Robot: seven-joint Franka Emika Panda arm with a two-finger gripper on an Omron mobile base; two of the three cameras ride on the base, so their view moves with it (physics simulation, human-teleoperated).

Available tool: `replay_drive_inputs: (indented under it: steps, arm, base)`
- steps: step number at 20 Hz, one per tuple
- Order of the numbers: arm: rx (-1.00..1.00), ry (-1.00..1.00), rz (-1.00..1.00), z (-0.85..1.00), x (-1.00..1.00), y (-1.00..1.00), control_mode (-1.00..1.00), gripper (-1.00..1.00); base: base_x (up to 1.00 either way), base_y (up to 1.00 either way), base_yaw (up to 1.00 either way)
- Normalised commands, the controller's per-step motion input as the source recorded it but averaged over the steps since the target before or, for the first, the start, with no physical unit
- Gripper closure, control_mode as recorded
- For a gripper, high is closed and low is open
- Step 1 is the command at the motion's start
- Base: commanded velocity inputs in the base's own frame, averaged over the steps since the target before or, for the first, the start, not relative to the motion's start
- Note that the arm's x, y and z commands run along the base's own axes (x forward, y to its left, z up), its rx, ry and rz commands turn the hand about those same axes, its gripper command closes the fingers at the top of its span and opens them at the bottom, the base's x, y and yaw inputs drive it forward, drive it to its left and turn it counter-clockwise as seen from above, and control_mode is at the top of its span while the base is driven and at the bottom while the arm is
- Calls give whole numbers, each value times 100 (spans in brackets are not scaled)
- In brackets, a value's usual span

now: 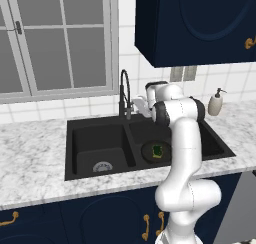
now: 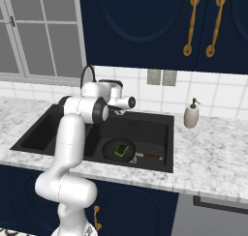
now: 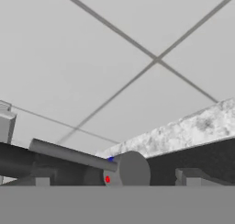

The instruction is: Pick the pan and sponge and place them into the sink. Then turn on the water.

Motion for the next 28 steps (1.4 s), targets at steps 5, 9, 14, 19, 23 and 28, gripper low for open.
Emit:
replay_drive_inputs:
  steps: [5, 9, 14, 19, 23, 28]
  arm:
    - [0, 0, 0, -13, 17, 7, -100, -100]
    - [0, 0, 0, -11, 15, 2, -100, 100]
    - [0, 0, 0, -5, 5, 0, -100, 100]
    - [1, 0, 0, -5, 7, 0, -100, 100]
    - [16, 0, -2, -1, 22, -5, -100, 100]
    - [19, 24, -16, 0, 26, -6, -100, 100]
  base:
    - [0, 0, 0]
    - [0, 0, 0]
    - [0, 0, 0]
    - [0, 0, 0]
    - [0, 0, 0]
    - [0, 0, 0]
